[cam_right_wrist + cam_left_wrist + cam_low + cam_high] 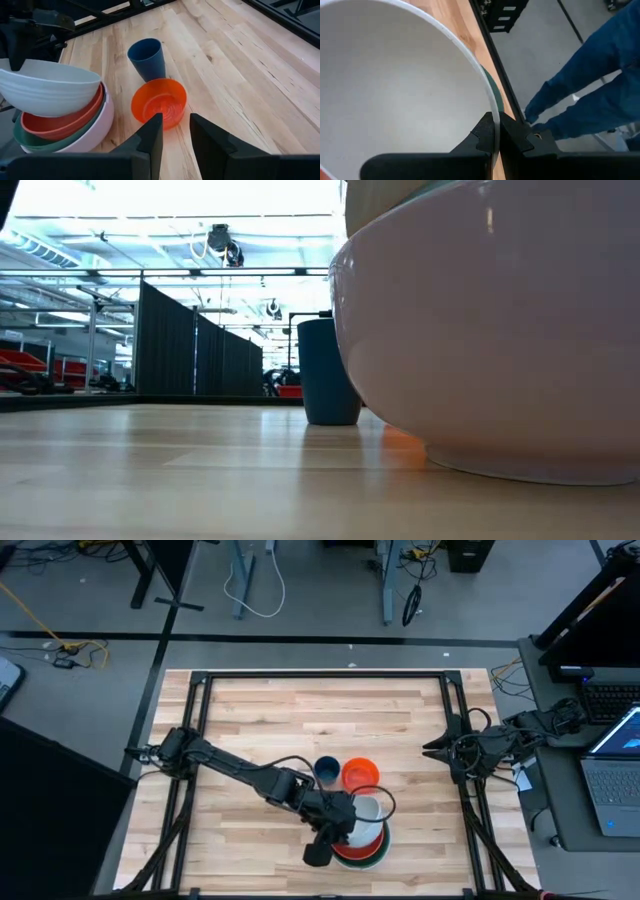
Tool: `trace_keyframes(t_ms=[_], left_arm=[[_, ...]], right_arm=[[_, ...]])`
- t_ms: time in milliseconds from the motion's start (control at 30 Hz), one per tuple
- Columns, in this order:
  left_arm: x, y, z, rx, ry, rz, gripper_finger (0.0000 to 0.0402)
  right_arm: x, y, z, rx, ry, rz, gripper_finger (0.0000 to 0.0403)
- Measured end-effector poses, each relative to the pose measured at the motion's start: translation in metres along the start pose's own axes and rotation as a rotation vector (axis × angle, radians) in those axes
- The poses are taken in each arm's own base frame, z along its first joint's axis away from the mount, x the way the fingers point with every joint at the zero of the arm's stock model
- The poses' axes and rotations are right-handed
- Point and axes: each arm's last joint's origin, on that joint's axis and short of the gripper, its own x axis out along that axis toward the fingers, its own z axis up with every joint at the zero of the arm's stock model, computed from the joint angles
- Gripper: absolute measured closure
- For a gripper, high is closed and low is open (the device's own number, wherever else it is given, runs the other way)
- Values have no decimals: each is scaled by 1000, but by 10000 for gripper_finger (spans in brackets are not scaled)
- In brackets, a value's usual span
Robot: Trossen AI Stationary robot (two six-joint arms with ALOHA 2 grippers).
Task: Nest bowls inside each other
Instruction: Stack the white bowl onto the orange bowl, then adjust the white bowl on the stack
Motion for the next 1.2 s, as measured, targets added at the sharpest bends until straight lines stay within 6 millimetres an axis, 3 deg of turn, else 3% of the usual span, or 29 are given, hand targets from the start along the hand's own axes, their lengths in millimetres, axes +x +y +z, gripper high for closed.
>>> trace_keyframes(t_ms=[467,800,1200], left_arm=[[-2,10,3,-71,-5,-50,401],[28,18,-7,-119,51,-99,357],[25,15,4,-169,-43,-157,344]], right_arm=[[0,1,1,11,-12,8,321],[0,1,2,18,-21,14,321],[0,1,2,17,-18,12,321]])
